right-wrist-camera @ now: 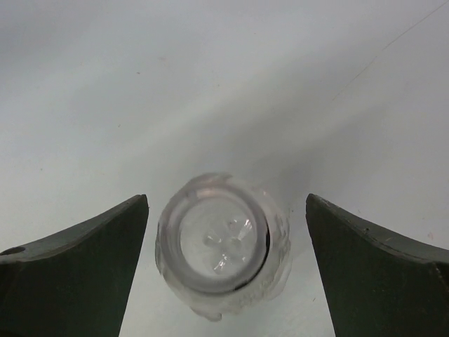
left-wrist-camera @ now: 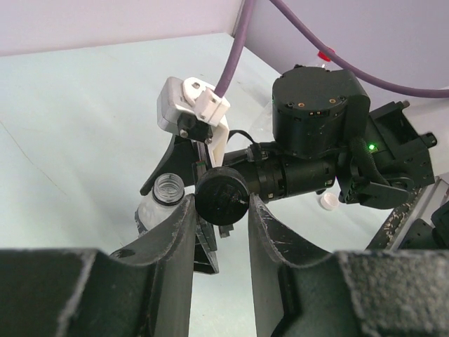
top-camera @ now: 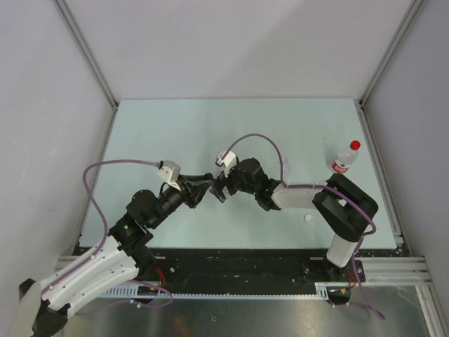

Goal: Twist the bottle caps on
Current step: Move the plastic bottle to the center of the board.

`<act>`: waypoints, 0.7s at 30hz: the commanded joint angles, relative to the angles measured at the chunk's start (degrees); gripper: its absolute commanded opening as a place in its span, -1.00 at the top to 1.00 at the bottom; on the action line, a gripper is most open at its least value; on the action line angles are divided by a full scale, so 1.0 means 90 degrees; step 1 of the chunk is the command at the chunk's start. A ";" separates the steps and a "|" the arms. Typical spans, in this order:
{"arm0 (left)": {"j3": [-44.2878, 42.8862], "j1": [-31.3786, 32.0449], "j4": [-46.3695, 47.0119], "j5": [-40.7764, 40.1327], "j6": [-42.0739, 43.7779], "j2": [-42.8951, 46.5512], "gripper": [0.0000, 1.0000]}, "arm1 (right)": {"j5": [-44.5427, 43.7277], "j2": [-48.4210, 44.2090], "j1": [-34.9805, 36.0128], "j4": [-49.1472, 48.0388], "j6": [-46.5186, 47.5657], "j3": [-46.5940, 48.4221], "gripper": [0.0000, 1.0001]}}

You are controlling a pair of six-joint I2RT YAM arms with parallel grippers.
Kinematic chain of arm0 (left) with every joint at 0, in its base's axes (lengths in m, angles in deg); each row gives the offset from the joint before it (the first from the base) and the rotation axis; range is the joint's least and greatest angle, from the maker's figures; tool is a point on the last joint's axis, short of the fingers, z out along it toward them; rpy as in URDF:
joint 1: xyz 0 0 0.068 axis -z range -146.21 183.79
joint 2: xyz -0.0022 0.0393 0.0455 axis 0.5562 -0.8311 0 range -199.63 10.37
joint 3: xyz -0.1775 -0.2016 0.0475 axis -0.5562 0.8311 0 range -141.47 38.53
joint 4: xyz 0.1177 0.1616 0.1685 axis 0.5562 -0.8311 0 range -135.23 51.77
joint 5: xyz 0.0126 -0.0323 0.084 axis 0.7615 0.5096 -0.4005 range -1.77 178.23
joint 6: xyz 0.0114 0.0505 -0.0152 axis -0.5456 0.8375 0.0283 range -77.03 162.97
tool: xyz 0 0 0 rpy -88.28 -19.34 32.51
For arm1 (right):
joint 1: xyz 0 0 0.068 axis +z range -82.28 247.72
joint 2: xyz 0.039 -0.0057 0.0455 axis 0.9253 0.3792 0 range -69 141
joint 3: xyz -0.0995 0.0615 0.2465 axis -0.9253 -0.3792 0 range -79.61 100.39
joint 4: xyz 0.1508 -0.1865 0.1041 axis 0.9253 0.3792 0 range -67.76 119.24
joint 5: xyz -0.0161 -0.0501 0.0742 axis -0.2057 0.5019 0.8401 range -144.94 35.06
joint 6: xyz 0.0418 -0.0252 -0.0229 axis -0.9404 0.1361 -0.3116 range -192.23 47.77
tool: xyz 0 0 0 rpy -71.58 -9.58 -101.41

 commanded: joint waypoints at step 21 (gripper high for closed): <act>-0.0154 0.0029 0.0136 -0.0040 0.0403 0.0140 0.67 | 0.0349 0.0418 -0.0100 -0.1878 0.0448 -0.0955 -0.96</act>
